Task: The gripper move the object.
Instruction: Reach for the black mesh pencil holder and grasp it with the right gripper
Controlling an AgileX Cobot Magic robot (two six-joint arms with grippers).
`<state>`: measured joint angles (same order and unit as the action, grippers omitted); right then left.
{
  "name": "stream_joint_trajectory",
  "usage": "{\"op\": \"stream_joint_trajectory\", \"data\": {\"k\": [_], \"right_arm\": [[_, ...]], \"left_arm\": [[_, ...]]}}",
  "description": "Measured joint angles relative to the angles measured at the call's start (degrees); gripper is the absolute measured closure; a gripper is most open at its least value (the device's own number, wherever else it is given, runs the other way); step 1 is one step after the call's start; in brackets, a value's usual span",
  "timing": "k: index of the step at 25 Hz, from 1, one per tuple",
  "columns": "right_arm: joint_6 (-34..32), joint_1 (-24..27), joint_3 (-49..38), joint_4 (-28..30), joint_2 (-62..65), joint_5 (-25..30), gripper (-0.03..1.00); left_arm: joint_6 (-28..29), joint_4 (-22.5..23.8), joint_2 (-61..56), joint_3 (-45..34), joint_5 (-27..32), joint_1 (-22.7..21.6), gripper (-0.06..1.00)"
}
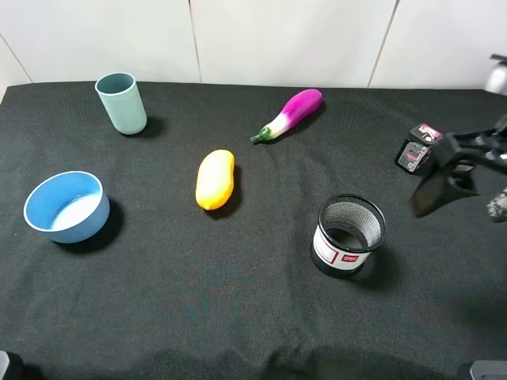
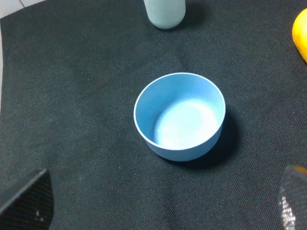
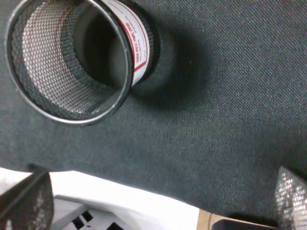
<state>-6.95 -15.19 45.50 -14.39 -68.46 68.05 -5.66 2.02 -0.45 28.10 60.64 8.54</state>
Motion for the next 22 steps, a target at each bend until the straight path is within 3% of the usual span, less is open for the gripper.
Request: {"op": "stream_joint_trajectory", "data": {"k": [7, 22], "right_arm": [[-4.68, -5.99, 0.0, 2.34, -5.88, -5.67, 0.27], [-3.95, -6.45, 0.03, 3.34, -16.32, -15.42, 0.27]], "left_arm": [[0.0, 0.0, 0.0, 0.0, 0.0, 0.0, -0.05], [0.0, 0.0, 0.0, 0.0, 0.0, 0.0, -0.05]]}}
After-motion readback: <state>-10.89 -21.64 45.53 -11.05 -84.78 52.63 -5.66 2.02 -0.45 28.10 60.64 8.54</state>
